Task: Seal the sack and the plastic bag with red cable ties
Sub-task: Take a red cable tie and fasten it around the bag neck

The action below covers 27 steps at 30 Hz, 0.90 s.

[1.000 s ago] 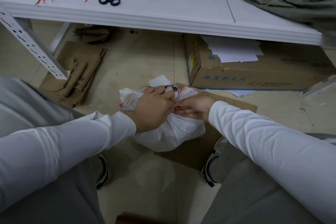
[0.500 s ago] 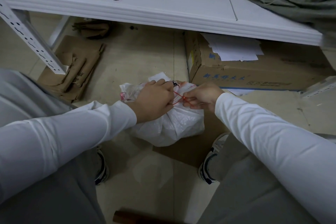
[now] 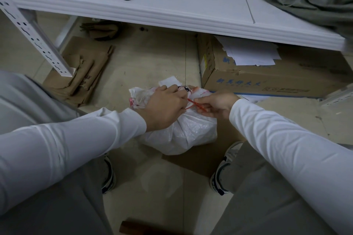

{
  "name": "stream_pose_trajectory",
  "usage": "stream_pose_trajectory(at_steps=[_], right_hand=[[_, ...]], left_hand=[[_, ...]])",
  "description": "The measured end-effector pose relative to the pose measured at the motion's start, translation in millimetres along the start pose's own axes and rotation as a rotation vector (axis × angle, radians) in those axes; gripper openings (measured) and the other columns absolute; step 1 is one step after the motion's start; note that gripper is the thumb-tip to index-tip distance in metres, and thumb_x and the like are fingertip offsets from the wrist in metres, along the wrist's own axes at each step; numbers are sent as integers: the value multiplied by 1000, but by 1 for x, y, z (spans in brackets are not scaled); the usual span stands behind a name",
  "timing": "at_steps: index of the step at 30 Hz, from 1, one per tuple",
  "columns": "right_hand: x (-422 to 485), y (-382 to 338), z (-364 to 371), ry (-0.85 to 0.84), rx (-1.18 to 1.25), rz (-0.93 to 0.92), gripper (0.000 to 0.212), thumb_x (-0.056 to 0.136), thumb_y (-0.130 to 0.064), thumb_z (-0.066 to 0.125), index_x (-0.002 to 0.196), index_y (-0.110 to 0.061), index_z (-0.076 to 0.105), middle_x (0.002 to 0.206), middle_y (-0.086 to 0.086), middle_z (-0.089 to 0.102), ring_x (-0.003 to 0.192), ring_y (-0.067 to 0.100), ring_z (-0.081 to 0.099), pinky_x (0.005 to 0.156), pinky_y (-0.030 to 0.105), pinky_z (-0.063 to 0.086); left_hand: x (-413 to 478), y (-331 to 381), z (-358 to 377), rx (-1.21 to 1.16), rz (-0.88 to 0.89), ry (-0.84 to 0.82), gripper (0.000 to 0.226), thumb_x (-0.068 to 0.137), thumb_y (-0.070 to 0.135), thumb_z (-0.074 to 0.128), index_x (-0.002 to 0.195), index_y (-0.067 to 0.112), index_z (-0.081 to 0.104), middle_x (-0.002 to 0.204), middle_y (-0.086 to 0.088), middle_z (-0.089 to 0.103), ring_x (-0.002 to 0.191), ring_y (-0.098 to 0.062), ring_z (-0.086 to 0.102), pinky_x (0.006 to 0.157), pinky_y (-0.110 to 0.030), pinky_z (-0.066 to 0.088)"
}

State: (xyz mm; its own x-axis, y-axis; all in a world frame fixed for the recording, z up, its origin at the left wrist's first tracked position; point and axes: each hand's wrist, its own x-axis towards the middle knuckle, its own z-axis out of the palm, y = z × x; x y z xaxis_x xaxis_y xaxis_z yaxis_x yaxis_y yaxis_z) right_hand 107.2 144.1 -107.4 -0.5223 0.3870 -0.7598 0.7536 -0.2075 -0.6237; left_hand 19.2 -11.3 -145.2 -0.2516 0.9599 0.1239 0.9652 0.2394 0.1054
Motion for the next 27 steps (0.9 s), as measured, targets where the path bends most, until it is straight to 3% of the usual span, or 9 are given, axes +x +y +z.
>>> stream_pose_trajectory(at_steps=[5,11,15,17,21,27], right_hand=[[-4,5,-1,-23,80,12,11,84,-13,72,90,-7,65,74,5,69,65,11,66,56,20,58],[-10,8,9,-68,68,-15,7,84,-10,71,88,-9,65,68,3,71,63,9,68,60,19,58],[-14,8,17,-77,67,-45,3,87,-9,67,88,-8,65,77,6,69,70,11,66,68,21,56],[-16,4,16,-46,96,-82,8,86,-8,69,79,-10,64,71,5,68,63,9,66,64,20,57],[-19,2,16,5,154,-104,8,83,-8,72,82,-6,64,73,8,68,59,10,65,53,19,57],[-18,-1,17,46,41,-107,7,87,-7,67,94,-4,67,81,12,70,64,15,67,55,21,57]], left_hand=[[-1,1,-1,27,5,-7,24,93,32,52,101,15,66,107,1,60,98,-24,52,81,-42,43],[-3,7,0,17,15,17,21,91,27,53,97,13,66,103,-2,62,95,-26,54,79,-42,44],[0,9,-4,-3,-23,-6,20,91,27,52,95,14,67,103,-3,60,96,-24,53,79,-41,45],[5,7,-8,-51,-85,-16,23,93,32,51,94,18,69,103,0,59,95,-20,51,80,-38,44],[11,2,-11,-128,-151,-44,24,93,37,52,92,24,72,101,4,60,93,-16,50,78,-31,41],[8,2,-20,-41,-102,-120,20,91,34,56,102,18,63,112,-2,54,104,-20,48,85,-32,41]])
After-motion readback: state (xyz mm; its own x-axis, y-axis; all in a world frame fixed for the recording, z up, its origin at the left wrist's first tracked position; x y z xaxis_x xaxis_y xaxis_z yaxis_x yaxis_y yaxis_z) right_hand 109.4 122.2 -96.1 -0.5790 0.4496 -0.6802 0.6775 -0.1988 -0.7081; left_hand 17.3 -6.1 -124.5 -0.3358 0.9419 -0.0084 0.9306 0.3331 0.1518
